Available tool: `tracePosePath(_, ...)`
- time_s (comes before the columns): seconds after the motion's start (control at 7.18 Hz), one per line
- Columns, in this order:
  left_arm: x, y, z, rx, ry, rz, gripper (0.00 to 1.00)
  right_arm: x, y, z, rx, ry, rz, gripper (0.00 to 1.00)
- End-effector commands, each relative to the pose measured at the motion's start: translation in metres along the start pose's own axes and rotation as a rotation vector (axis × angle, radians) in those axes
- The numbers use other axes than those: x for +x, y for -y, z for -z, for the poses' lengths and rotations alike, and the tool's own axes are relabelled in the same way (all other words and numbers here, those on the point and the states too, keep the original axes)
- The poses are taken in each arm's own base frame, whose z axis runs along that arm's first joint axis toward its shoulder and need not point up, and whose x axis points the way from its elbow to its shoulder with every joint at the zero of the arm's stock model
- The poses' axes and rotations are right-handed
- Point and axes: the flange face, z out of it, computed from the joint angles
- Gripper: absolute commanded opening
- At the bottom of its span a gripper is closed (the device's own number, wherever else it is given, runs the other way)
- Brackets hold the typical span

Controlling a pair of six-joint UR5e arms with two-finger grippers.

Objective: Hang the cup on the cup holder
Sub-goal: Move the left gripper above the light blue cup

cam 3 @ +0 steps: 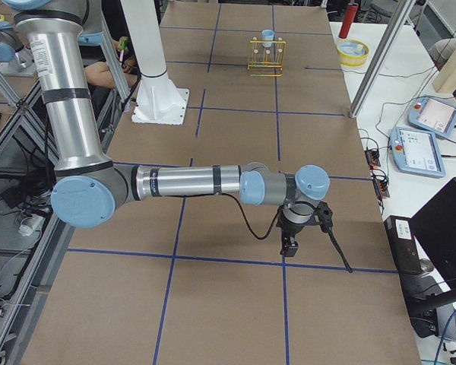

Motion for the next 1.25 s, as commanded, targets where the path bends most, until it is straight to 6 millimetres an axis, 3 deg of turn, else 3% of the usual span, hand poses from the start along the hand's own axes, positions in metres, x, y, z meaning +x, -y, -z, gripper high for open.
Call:
tracePosePath(0.0, 0.001, 0.0, 0.001, 0.002, 0.002, -0.004, 1.0, 0.0, 0.0, 0.0, 0.0, 0.0, -0.001, 1.0)
tracePosePath(0.56, 0.015, 0.013, 0.015, 0.035, -0.004, -0.022, 1.0, 0.0, 0.0, 0.0, -0.001, 0.0, 0.0, 1.0)
tracePosePath(0.84, 0.058, 0.026, 0.056, 0.131, -0.007, 0.14, 1.0, 0.0, 0.0, 0.0, 0.0, 0.0, 0.001, 1.0)
tracePosePath(0.97, 0.072, 0.029, 0.065, 0.169, -0.011, 0.135, 1.0, 0.0, 0.0, 0.0, 0.001, 0.0, 0.0, 1.0)
tracePosePath(1.11, 0.092, 0.033, 0.06, 0.177, -0.019, 0.102, 1.0, 0.0, 0.0, 0.0, 0.001, 0.0, 0.0, 1.0)
